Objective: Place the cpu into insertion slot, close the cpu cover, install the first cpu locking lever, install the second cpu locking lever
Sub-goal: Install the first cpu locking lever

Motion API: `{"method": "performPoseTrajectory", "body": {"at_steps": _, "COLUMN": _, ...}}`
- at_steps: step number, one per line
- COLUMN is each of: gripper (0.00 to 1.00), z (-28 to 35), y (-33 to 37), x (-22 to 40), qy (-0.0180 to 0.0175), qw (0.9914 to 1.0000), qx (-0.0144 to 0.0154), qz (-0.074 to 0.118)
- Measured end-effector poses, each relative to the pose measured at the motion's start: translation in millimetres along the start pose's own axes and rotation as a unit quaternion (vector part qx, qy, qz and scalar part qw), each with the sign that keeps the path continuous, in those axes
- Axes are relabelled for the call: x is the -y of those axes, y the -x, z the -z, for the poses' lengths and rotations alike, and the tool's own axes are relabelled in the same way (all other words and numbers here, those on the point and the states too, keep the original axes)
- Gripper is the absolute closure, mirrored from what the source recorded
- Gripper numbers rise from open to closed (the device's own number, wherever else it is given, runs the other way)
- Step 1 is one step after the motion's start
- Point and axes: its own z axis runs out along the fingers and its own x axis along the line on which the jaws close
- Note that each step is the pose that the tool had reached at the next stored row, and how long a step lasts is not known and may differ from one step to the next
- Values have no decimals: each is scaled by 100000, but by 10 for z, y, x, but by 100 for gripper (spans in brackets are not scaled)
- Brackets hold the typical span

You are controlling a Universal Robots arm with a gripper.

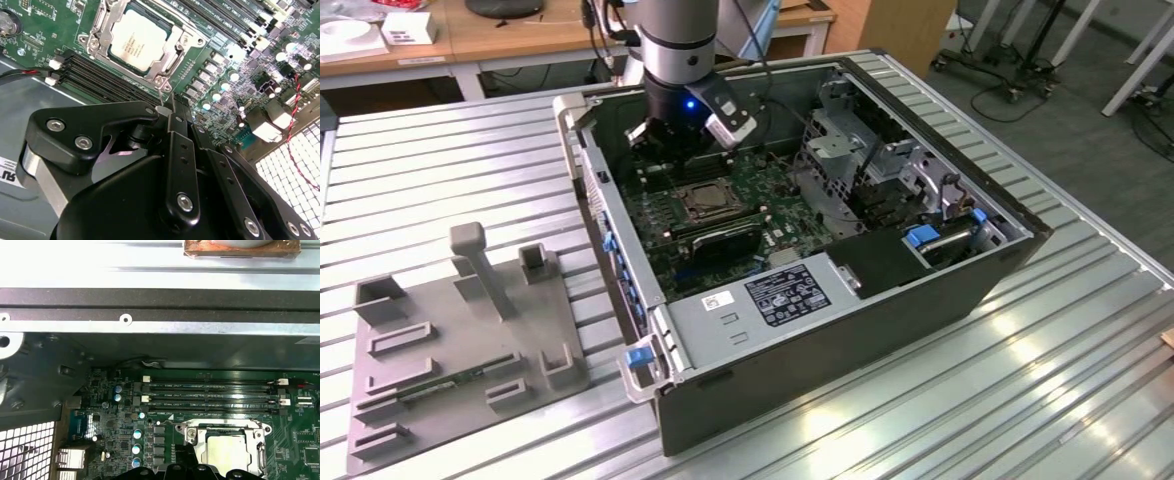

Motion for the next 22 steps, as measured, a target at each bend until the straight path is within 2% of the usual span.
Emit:
{"method": "performPoseTrajectory", "body": {"at_steps": 3, "gripper": 90, "z": 0, "y": 1, "x": 7, "qy": 36, "qw": 100000, "qx": -39, "qz": -1}}
{"method": "performPoseTrajectory", "body": {"at_steps": 7, "gripper": 90, "z": 1, "y": 0, "x": 10, "qy": 66, "qw": 99998, "qx": -565, "qz": -94}}
{"method": "performPoseTrajectory", "body": {"at_steps": 12, "gripper": 90, "z": 2, "y": -8, "x": 10, "qy": 684, "qw": 99991, "qx": -1009, "qz": 493}}
{"method": "performPoseTrajectory", "body": {"at_steps": 15, "gripper": 90, "z": 2, "y": -19, "x": 10, "qy": 728, "qw": 99988, "qx": -1083, "qz": 834}}
{"method": "performPoseTrajectory", "body": {"at_steps": 22, "gripper": 90, "z": 6, "y": -146, "x": 9, "qy": 719, "qw": 99989, "qx": -1070, "qz": 723}}
